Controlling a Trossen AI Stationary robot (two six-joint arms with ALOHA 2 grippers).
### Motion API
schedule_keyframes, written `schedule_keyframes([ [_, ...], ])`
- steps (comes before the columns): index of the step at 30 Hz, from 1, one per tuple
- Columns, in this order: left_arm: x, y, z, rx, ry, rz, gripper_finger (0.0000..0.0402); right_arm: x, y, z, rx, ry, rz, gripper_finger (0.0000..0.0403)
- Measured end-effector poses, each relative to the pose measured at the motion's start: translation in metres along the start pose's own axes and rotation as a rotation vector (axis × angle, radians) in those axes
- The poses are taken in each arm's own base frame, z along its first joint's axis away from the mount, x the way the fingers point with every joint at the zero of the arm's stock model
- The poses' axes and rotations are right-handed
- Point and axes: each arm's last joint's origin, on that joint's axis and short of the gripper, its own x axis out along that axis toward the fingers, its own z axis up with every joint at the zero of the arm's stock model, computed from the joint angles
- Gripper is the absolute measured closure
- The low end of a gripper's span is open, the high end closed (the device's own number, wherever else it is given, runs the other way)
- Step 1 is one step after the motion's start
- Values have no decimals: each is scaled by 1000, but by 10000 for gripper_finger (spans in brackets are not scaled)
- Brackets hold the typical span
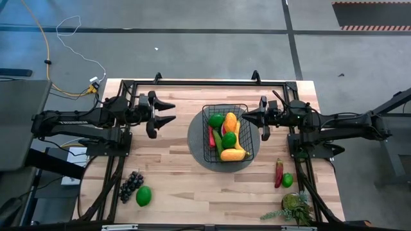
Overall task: Build produce basket
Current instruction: Put the black grapes into the black wire basket
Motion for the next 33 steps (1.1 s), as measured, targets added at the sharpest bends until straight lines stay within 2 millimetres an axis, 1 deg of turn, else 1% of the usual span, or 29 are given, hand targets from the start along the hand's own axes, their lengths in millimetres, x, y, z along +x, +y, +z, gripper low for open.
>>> schedule_keyframes([
  [5,0,1,0,-32,-8,37,109,0,0,0,0,0,0,403],
  [9,0,1,0,-33,-10,44,83,0,0,0,1,0,0,403],
  [13,0,1,1,-65,-8,44,74,0,0,0,2,0,0,403],
  [16,1,-1,9,-115,4,45,74,0,0,0,7,0,0,403],
  [18,3,-3,15,-153,53,53,75,0,0,0,6,0,0,403],
  [21,7,-10,26,-207,199,77,75,0,0,0,6,6,-1,403],
  [22,8,-13,29,-214,271,86,75,0,0,-1,6,10,-3,403],
  [25,9,-24,25,-218,533,102,75,0,0,-2,7,25,-5,403],
  [28,7,-37,11,-275,782,129,77,0,-1,-4,9,41,-9,403],
  [31,0,-49,-13,-353,1006,200,77,0,-1,-5,10,55,-12,403],
  [33,-6,-57,-30,-400,1126,251,77,0,-1,-6,10,60,-13,403],
])
